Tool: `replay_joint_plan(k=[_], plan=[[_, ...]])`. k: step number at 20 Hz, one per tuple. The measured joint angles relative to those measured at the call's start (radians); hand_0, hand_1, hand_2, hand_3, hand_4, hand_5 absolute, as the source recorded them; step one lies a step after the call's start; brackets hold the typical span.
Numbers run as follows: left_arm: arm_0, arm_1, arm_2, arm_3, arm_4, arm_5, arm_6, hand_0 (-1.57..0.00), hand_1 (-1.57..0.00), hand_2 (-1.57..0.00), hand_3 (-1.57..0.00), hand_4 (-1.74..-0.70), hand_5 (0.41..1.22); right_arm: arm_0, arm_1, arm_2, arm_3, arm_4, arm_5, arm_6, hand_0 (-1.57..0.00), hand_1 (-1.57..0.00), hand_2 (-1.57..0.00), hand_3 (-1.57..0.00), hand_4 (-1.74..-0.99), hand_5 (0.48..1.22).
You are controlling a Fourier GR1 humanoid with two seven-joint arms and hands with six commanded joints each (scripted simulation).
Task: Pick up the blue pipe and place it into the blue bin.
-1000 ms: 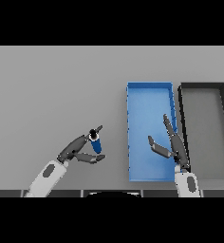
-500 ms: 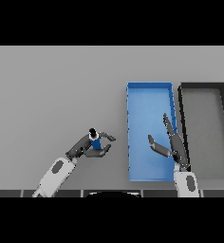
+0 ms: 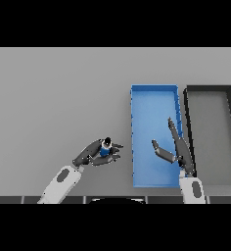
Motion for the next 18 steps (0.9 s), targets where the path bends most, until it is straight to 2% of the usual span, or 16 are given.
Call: replay_joint_plan(k=[6, 9, 11, 13, 16, 18], plan=[[-0.043, -0.031, -0.015, -0.093, 0.024, -0.015, -0.016, -1.54, -1.55, -1.55, -1.45, -1.72, 1.212, 0.005, -0.013, -0.002, 0.008, 0.014, 0.0, -0.029, 0.0, 0.0, 0.0, 0.0, -1.278, 0.678], [-0.088, -0.043, -0.015, -0.143, 0.038, -0.009, 0.064, -1.56, -1.56, -1.56, -1.45, -1.72, 1.216, -0.017, -0.009, -0.003, 0.02, 0.025, -0.011, 0.0, 0.0, 0.0, 0.0, 0.0, -1.272, 0.684], [-0.111, -0.042, -0.008, -0.164, 0.06, -0.019, 0.105, -1.56, -1.56, -1.56, -1.44, -1.73, 1.218, -0.009, -0.007, 0.001, 0.019, 0.023, -0.006, -0.021, 0.0, 0.0, 0.0, 0.0, -1.271, 0.687], [-0.111, -0.042, -0.014, -0.168, 0.055, -0.022, 0.119, -1.57, -1.57, -1.57, -1.44, -1.73, 1.219, 0.011, -0.012, -0.003, 0.015, 0.018, -0.002, -0.052, 0.0, 0.0, 0.0, 0.0, -1.273, 0.688], [-0.098, -0.032, -0.029, -0.211, 0.048, -0.013, 0.169, -1.57, -1.57, -1.57, -1.44, -1.73, 1.219, -0.014, -0.022, -0.01, 0.035, -0.004, 0.022, -0.031, 0.0, 0.0, 0.0, 0.0, -1.269, 0.688], [-0.093, -0.027, -0.029, -0.2, 0.043, -0.019, 0.167, -1.57, -1.57, -1.57, -1.44, -1.73, 1.219, -0.042, -0.031, -0.015, 0.06, -0.019, 0.043, -0.019, 0.0, 0.0, 0.0, 0.0, -1.255, 0.688]])
